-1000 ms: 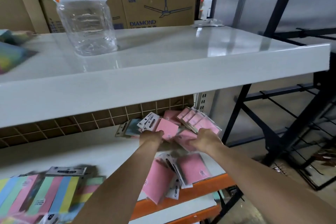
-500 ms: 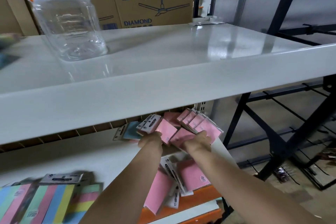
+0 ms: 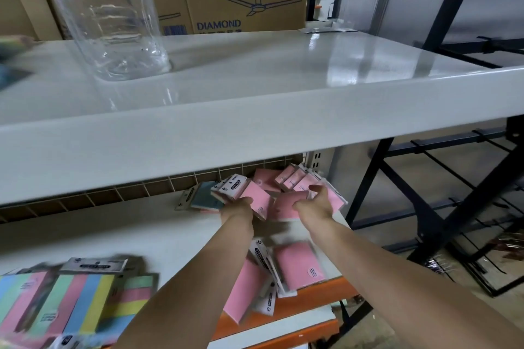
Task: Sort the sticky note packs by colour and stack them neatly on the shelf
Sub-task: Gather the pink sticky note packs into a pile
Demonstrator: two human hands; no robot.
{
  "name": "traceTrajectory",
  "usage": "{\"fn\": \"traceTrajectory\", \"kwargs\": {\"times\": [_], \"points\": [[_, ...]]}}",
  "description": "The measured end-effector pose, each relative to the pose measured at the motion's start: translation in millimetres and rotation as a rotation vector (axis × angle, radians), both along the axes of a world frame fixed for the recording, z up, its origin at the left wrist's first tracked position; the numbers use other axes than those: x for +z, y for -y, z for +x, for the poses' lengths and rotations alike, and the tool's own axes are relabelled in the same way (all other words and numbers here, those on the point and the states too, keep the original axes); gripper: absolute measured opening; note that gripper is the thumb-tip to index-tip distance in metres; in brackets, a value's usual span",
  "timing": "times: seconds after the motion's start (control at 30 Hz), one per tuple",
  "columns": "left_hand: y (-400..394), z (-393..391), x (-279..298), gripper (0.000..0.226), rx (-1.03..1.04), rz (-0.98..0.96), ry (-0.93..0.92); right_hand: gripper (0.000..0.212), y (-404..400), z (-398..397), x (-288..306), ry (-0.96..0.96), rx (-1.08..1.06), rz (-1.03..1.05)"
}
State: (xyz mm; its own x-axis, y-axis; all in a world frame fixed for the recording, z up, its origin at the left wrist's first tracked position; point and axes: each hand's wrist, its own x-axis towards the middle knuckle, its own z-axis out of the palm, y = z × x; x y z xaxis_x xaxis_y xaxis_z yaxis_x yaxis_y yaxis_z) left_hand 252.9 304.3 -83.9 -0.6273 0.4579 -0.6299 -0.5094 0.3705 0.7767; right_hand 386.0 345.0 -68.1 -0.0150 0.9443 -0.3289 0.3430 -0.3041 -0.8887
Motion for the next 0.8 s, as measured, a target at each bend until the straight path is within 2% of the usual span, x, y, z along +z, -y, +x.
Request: {"fn": "traceTrajectory", "kwargs": {"times": [0.07,0.3,0.4,0.6,0.8], "points": [[8,-3,3,0.044,0.063,-0.048,-0.035,0.048,2,3,3,-0.048,0.024,-0.009],[36,-15,11,0.023,0.087,0.017,-0.029,0.054,9,16,11,-0.136,0.117,0.006],[54,-19,17,0.003,0.054,0.095,-0.049,0.049,16,21,15,-0.148,0.165,-0.002],[92,-21,39,0.018,-0.07,0.272,-0.055,0.029,27,41,11,-0.086,0.28,-0.105],[116,-8,49,0.011,-0.135,0.316,0.011,0.032,38,59,-9,0.065,0.369,-0.11]]}}
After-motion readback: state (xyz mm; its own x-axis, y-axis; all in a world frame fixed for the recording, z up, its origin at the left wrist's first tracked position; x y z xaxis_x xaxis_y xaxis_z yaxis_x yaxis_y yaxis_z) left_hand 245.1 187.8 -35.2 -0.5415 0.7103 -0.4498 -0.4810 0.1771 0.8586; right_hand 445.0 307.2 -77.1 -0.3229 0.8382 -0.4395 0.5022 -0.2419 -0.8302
